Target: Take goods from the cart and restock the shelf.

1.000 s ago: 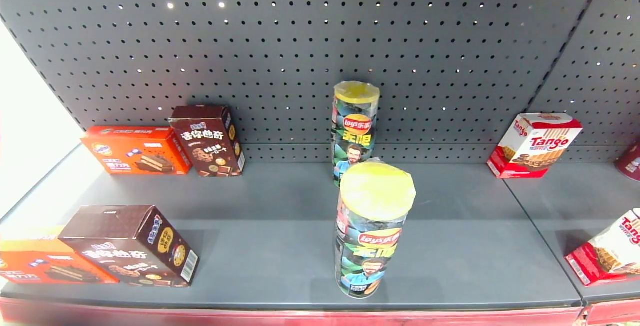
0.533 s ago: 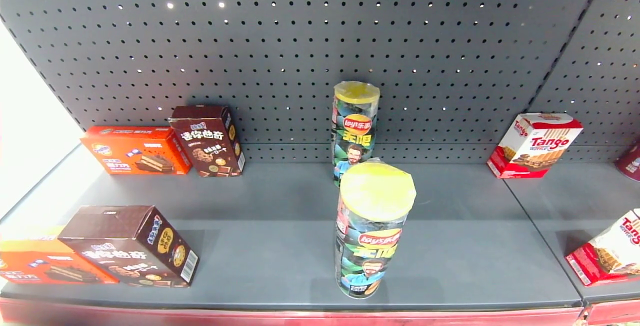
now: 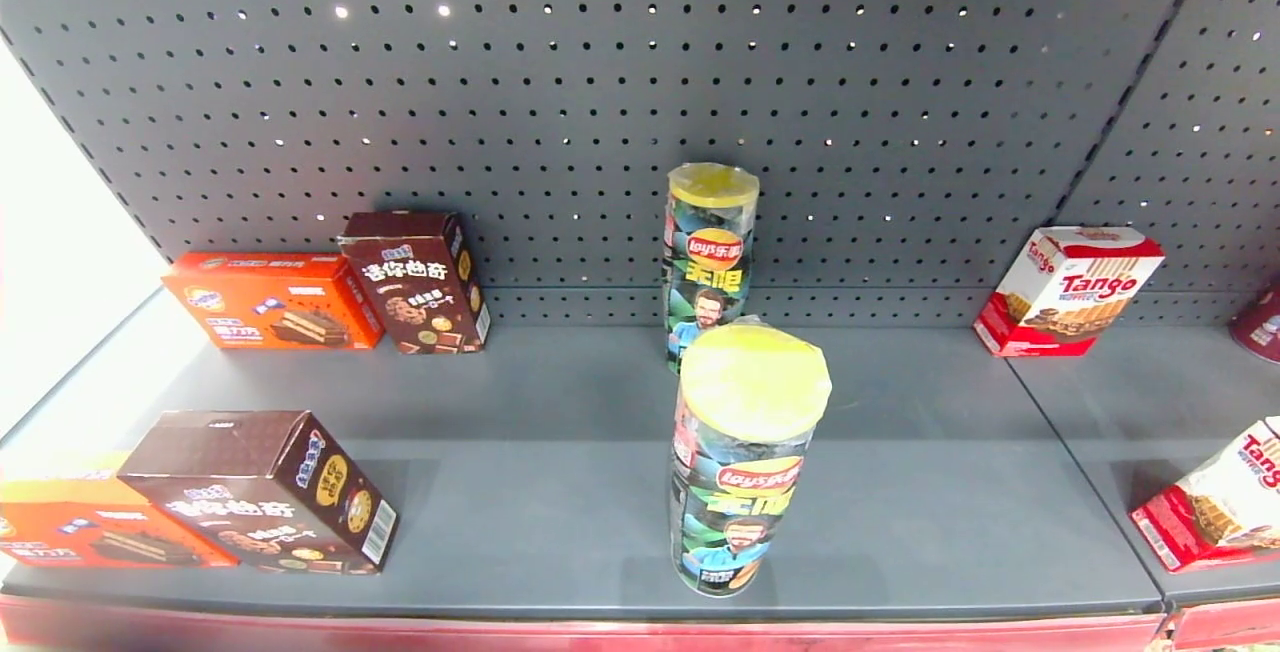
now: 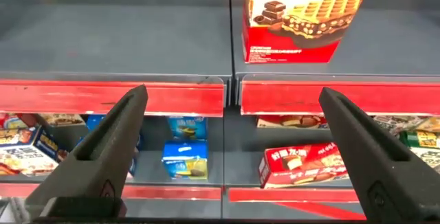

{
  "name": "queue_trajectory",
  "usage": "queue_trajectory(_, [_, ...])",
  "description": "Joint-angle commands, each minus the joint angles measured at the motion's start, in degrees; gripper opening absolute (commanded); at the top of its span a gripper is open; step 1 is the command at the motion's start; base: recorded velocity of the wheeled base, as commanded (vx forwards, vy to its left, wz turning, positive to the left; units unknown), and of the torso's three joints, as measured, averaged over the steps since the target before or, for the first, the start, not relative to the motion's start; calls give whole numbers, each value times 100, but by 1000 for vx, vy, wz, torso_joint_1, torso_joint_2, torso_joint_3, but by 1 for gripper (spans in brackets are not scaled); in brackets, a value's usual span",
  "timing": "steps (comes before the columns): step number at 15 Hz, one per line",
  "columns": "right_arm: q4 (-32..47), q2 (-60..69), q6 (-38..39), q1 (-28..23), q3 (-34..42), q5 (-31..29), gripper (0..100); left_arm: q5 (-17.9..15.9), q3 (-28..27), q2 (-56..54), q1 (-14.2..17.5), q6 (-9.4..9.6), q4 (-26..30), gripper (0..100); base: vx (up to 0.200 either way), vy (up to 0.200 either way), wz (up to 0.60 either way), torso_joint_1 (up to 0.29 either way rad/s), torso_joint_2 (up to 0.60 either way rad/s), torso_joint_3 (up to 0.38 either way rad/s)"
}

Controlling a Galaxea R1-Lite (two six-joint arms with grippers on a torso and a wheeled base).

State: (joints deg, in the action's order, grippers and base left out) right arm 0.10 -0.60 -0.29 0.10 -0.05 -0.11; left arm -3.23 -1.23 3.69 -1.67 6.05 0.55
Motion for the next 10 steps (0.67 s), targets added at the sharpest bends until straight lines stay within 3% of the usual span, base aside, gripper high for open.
queue_trajectory(1, [-10,51,3,-1,5,-7,100,-169,-79,0,0,-104,139,100,0,0,0,0,0,0])
queue_trajectory(2, [-10,60,3,-1,5,-7,100,-64,-79,9,62,-86,147,100,0,0,0,0,0,0])
queue_trajectory(3, [-10,60,3,-1,5,-7,100,253,-79,0,290,-95,156,100,0,0,0,0,0,0])
queue_trajectory(5, [-10,60,3,-1,5,-7,100,1096,-53,-18,290,-121,77,100,0,0,0,0,0,0])
queue_trajectory(7, [-10,51,3,-1,5,-7,100,1132,-44,-334,193,-104,77,100,0,0,0,0,0,0])
queue_trajectory(9, [-10,60,3,-1,5,-7,100,1114,-26,-369,193,-200,59,100,0,0,0,0,0,0])
queue_trajectory(10, [-10,60,3,-1,5,-7,100,279,97,-369,176,-482,15,100,0,0,0,0,0,0])
